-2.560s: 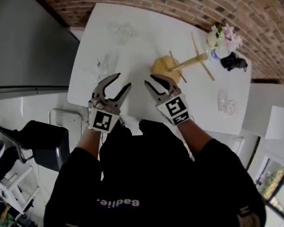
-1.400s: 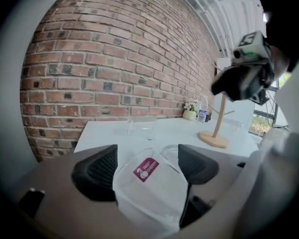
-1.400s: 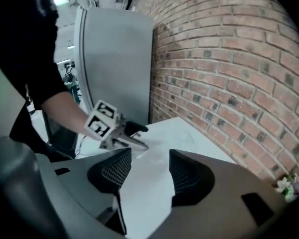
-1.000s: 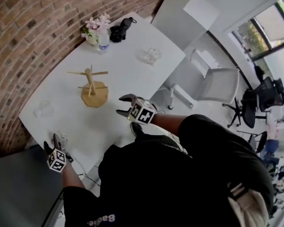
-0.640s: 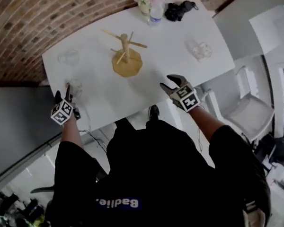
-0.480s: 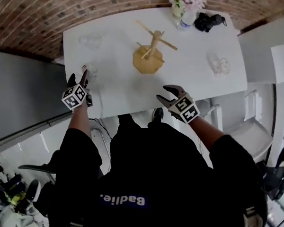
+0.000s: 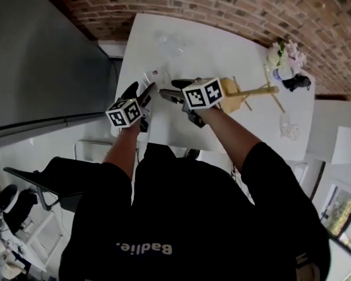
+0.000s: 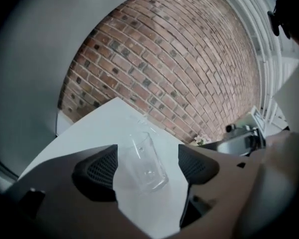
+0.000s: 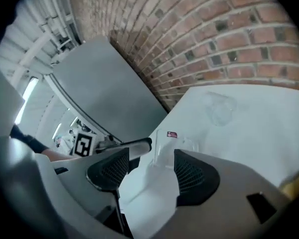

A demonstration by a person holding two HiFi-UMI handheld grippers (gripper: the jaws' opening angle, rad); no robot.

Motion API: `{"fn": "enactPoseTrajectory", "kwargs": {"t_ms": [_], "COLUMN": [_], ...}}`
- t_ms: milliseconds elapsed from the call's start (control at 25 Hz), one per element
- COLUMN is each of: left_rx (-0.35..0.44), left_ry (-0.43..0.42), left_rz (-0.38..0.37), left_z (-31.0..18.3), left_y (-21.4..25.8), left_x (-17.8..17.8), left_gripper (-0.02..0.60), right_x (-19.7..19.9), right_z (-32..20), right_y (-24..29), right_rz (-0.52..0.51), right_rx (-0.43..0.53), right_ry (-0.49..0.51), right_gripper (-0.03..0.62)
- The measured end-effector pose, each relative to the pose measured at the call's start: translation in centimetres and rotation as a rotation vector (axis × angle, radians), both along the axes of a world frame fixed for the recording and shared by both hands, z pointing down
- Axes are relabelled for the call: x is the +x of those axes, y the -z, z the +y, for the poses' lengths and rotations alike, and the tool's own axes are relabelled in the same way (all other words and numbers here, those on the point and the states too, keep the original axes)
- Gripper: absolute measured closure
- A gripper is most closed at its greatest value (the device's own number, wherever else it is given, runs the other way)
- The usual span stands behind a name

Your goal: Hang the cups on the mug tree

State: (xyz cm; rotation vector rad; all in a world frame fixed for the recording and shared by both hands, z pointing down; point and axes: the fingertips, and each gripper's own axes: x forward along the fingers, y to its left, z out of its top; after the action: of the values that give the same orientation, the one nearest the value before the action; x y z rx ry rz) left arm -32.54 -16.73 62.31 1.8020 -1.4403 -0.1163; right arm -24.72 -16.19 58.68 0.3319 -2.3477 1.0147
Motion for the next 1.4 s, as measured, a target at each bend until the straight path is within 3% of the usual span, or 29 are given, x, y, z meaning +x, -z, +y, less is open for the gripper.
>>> {"fn": "enactPoseTrajectory", "kwargs": {"t_ms": [80, 160, 200, 320, 480, 560, 680, 760, 920, 1120, 1240, 1400], "left_rx": [-0.050, -0.116, -0.134, -0.136, -0.134, -0.148, -0.168, -0.121, 0.130, 0.288, 0.312, 0.267], "left_ry": [-0.052, -0.071, -0.082, -0.152, -0.246, -0.253, -0.268, -0.316, -0.444, -0.574, -0.611, -0.582], "left_rz": [0.071, 0.133, 0.166, 0.283, 0.412, 0.449, 0.481, 0.407, 0.026, -0.341, -0.461, -0.475], "left_z": [-0.8, -1.1, -1.3, -1.4, -1.7, -1.9, -2.2, -2.3, -2.2, -1.5, -0.6, -0.1], "left_y": [-1.1, -2.5, -3.0, -3.5, -3.2, -3.2, -3.2, -2.6, 0.3, 1.1, 0.9, 0.2], "left_x": [-0.3, -0.9, -1.2, -1.2, -0.4, -0.4, -0.3, 0.0, 0.5, 2.2, 3.3, 4.0], "left_gripper": [0.216, 0.270, 0.302, 0.311, 0.325, 0.362, 0.370, 0.367, 0.364, 0.364, 0.365, 0.365], "right_x": [-3.2, -4.6, -5.1, -5.9, -5.6, -5.6, -5.8, -5.7, -5.1, -3.6, -2.6, -1.9], "right_z": [-2.1, -3.2, -3.4, -3.9, -4.9, -4.7, -4.7, -4.7, -4.4, -3.5, -2.6, -2.3], "right_y": [-2.4, -4.6, -5.4, -6.2, -6.8, -7.8, -8.1, -7.4, -4.9, -4.3, -4.7, -5.2], "right_rz": [0.053, 0.096, 0.098, 0.038, -0.002, 0.013, -0.058, -0.129, -0.222, -0.130, -0.059, -0.020], "right_rx": [-0.082, -0.165, -0.210, -0.337, -0.406, -0.429, -0.477, -0.420, -0.072, 0.328, 0.464, 0.499], "right_ry": [0.002, 0.009, 0.015, 0.024, -0.004, 0.002, -0.017, 0.003, 0.139, 0.301, 0.377, 0.369], "right_gripper": [0.302, 0.282, 0.279, 0.275, 0.275, 0.276, 0.278, 0.281, 0.286, 0.286, 0.293, 0.293]}}
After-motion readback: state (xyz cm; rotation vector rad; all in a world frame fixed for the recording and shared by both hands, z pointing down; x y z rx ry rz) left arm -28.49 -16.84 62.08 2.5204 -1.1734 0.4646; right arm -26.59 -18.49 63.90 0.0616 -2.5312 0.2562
